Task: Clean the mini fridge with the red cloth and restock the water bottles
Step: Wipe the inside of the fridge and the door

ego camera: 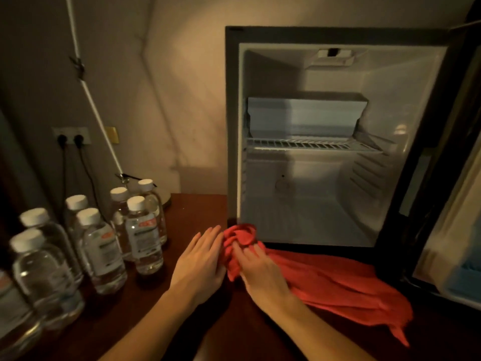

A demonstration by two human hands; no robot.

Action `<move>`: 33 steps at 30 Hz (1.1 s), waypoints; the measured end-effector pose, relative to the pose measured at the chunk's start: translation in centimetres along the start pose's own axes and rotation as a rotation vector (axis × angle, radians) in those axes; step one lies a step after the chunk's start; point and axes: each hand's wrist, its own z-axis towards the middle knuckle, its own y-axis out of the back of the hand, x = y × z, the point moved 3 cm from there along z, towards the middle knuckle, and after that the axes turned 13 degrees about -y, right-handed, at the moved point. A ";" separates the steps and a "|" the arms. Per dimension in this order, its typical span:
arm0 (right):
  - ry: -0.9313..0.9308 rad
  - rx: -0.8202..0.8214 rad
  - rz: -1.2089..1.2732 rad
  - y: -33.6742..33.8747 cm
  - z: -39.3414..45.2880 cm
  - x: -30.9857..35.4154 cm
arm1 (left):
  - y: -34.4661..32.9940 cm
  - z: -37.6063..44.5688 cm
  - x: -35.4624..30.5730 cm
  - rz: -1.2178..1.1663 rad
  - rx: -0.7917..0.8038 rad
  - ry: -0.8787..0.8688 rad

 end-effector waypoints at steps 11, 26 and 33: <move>0.384 0.018 -0.387 1.5 4.9 0.2 | 1.1 -0.8 1.6 -0.019 -0.010 0.011; 0.240 -0.532 -0.173 19.4 16.0 2.2 | 3.7 1.6 0.4 0.016 -0.103 0.018; -0.039 -0.560 -0.029 26.0 19.9 0.8 | 5.8 3.8 0.3 0.031 -0.186 -0.046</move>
